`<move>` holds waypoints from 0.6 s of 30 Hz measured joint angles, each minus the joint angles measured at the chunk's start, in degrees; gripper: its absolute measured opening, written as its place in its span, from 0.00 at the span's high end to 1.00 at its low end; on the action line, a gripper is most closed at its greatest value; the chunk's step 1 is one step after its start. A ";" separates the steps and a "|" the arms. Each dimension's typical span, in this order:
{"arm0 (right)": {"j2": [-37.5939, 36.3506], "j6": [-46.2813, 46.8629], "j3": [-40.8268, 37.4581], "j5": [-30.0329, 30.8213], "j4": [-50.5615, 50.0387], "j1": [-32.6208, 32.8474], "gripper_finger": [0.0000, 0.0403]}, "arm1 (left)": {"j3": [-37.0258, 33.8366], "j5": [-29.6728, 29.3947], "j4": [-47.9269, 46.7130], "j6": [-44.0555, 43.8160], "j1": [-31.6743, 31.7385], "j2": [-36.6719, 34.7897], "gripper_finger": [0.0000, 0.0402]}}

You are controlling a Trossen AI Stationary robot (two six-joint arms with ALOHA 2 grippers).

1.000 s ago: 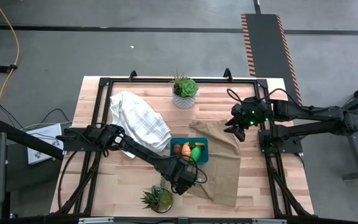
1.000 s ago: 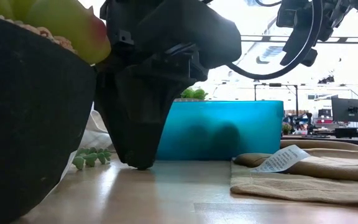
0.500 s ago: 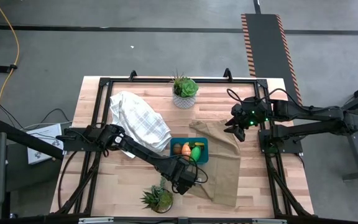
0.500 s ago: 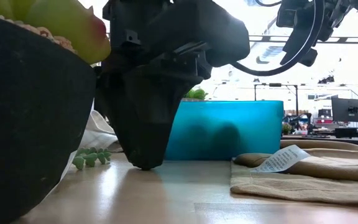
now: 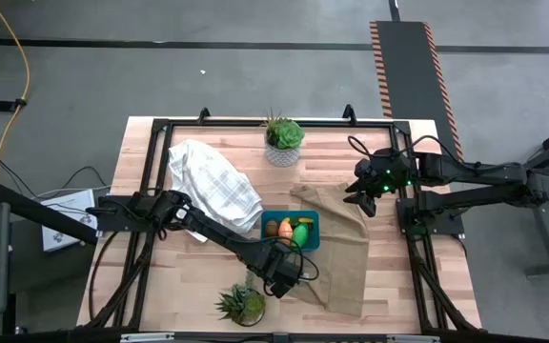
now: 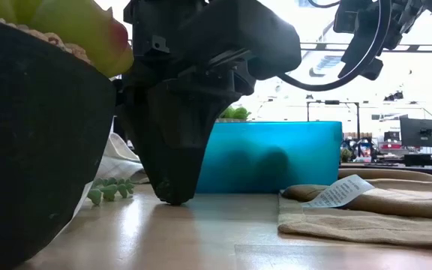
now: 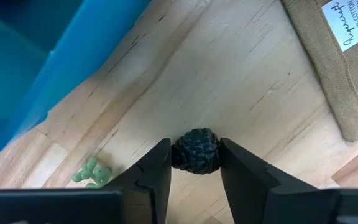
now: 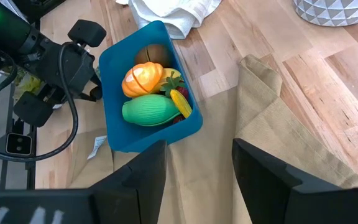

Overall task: Pick and placing Produce into tupperware
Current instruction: Put the blackberry into the blue bin

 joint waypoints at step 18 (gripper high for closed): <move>0.00 0.00 0.00 0.00 -0.01 0.01 0.57 | 0.00 0.00 0.00 0.03 0.00 0.00 0.73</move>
